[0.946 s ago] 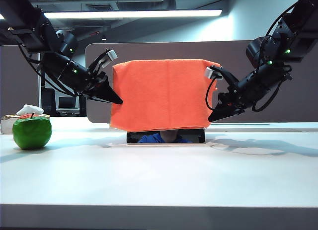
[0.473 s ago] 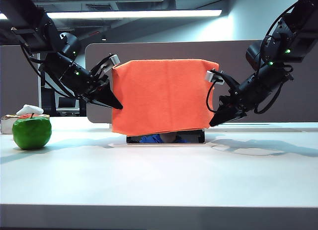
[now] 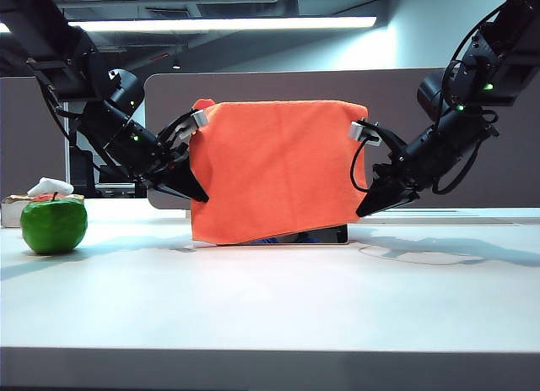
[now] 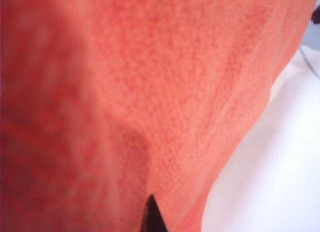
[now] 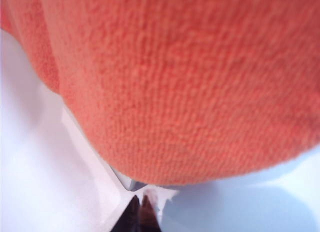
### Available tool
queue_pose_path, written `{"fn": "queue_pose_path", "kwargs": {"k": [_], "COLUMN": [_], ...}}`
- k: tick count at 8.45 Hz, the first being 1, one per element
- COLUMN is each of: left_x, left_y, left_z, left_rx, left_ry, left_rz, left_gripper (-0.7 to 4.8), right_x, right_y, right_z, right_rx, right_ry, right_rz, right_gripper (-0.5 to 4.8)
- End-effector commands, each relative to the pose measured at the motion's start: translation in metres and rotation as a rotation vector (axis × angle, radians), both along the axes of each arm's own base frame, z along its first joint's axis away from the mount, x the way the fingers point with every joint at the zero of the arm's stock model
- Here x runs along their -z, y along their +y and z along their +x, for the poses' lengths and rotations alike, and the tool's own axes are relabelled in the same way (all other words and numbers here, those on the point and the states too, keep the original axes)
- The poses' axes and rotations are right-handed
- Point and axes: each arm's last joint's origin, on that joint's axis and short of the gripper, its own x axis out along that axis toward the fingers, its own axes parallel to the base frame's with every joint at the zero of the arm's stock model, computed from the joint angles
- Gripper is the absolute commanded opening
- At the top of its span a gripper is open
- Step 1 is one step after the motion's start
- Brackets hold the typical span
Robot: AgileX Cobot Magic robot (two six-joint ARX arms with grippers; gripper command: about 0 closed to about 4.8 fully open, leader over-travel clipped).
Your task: Pick up the cloth from the table and use it to cover the mirror.
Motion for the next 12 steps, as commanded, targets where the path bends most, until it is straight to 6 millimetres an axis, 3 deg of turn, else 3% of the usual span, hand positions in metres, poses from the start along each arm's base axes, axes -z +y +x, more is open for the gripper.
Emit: {"fn": "queue_pose_path", "kwargs": {"k": [1, 2, 3, 4, 5, 7, 12], "left_x": [-0.005, -0.006, -0.016, -0.03, -0.041, -0.042, -0.042], "left_y": [0.0, -0.001, -0.001, 0.0, 0.0, 0.0, 0.0], "left_z": [0.001, 0.0, -0.001, -0.001, -0.003, -0.003, -0.003], "left_rx": [-0.001, 0.013, 0.015, 0.01, 0.011, 0.011, 0.011], "left_ry": [-0.027, -0.027, -0.058, -0.12, -0.156, -0.16, -0.16], "left_rz": [-0.005, -0.02, -0.026, -0.03, -0.034, -0.035, -0.035], "left_gripper": [0.24, 1.51, 2.33, 2.89, 2.89, 2.88, 2.88], "right_x": [-0.007, -0.009, -0.012, -0.014, -0.018, -0.023, -0.01], "right_y": [0.0, -0.002, -0.003, -0.007, -0.009, -0.007, -0.006], "right_z": [0.003, 0.006, 0.009, 0.011, 0.014, 0.016, 0.006], "right_rx": [0.021, 0.096, 0.132, 0.131, 0.109, 0.053, -0.078], "right_ry": [-0.048, -0.083, -0.127, -0.153, -0.206, -0.26, -0.152], "right_rz": [-0.009, -0.055, -0.063, -0.056, -0.041, 0.013, -0.001], "right_gripper": [-0.01, 0.4, 1.73, 2.54, 2.54, 2.54, 2.36]}}
